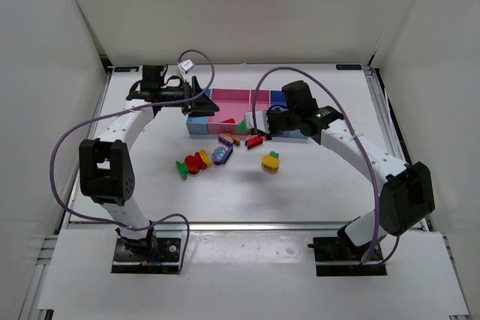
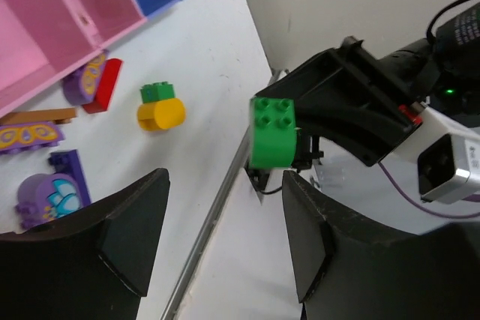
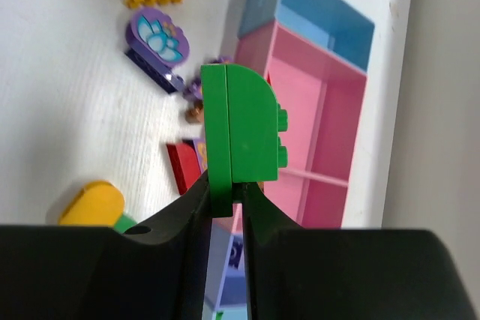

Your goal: Sort the legos into containers by color

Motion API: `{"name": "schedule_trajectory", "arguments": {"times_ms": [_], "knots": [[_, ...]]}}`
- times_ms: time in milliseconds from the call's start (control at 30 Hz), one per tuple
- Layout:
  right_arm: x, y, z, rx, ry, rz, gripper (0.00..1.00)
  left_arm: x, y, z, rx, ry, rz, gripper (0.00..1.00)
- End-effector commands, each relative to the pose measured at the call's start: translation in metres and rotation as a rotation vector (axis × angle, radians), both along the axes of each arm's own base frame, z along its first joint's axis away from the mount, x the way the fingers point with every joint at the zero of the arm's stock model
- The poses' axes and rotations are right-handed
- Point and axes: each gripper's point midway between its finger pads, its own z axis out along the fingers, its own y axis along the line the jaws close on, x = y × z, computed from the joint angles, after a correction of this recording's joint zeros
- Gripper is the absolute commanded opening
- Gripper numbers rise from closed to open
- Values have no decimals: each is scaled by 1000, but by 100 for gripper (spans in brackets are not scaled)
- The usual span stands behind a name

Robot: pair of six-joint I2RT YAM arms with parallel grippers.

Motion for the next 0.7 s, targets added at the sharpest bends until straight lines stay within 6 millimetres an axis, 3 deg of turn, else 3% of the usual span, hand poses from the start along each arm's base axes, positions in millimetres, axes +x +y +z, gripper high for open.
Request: {"name": "schedule_trajectory", "arguments": {"times_ms": [0, 267, 500, 667], "knots": [[-13, 16, 18, 54, -72, 75, 11, -15, -14, 27, -43, -56, -100, 72], [-25, 31, 24, 44, -88, 112, 11, -35, -35, 19, 8, -64, -180, 72], [-22, 41, 35, 53, -141, 112, 11, -57, -46, 10, 45, -53, -237, 72], [-21, 45, 32, 43, -142, 122, 11, -67, -52, 11, 28, -47, -280, 72]]}}
